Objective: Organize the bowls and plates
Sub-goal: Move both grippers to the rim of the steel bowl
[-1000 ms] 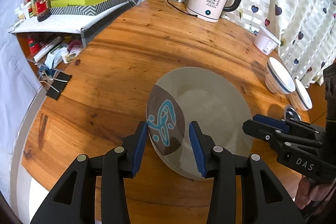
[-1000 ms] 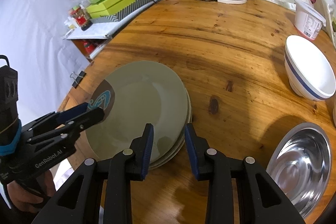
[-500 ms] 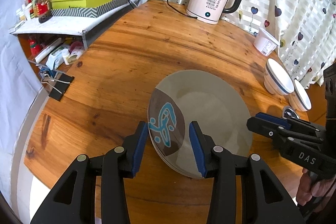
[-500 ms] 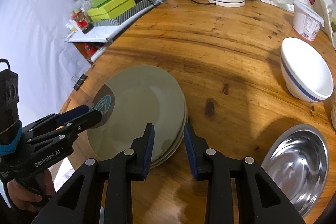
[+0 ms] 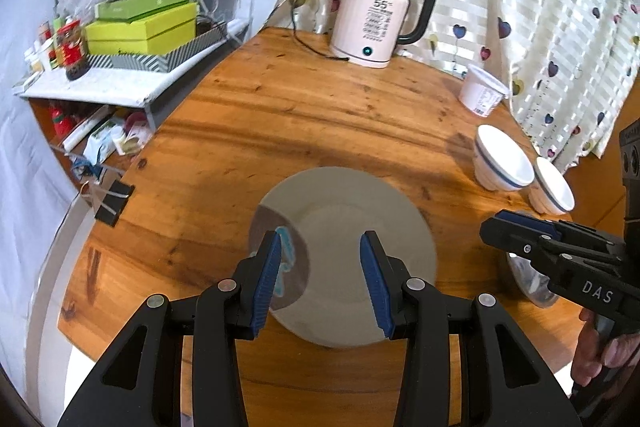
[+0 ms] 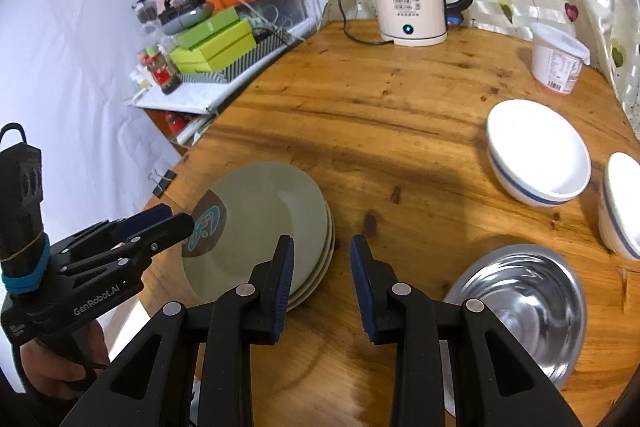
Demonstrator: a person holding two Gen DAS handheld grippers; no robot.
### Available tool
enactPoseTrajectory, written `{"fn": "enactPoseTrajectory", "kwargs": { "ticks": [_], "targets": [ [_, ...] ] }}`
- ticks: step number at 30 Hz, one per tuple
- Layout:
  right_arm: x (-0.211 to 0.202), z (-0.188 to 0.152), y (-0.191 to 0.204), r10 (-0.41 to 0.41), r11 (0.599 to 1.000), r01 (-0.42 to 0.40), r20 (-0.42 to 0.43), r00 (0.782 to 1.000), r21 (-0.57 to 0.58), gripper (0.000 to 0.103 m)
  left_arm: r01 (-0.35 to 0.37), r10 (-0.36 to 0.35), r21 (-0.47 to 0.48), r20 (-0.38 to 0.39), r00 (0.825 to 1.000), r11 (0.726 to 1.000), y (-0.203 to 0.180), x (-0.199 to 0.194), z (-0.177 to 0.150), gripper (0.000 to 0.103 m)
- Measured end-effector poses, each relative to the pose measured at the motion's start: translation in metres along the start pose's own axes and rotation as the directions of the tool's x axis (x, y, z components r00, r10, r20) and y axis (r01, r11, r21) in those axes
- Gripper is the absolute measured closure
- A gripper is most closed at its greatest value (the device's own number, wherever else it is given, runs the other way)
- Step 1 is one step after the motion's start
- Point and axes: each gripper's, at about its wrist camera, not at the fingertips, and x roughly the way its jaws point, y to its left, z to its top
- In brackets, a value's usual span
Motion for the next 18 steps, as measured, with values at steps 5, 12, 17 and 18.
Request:
{"fn": "enactPoseTrajectory", "kwargs": {
  "ticks": [5,12,17,18],
  "targets": [
    [-0.011,-0.004,-0.009,-0.013,1.000,0.013,0.013,1.000,0.018,0.074,0.023,-0.023,0.020,0.005,1.000,1.000,-0.013,-0.001,0.004,0.061],
    [-0.025,-0.009,-0.027,-0.048,0.998,0.046,0.029,0.998,0.048,0.074,0.074,-0.074,0.068,-0.005,0.997,0.995,-0.039,0.003,0.008,0.061],
    [-0.036,-0.013,-0.042,-0.084,0.994,0.080,0.043,0.996,0.072,0.074,0.115,-0.113,0.096,-0.025,0.993,0.989,-0.057,0.010,0.011,0.061],
    [-0.038,-0.014,-0.046,-0.092,0.993,0.088,0.045,0.995,0.078,0.074,0.125,-0.122,0.105,-0.030,0.992,0.987,-0.062,0.011,0.011,0.061]
  ]
}}
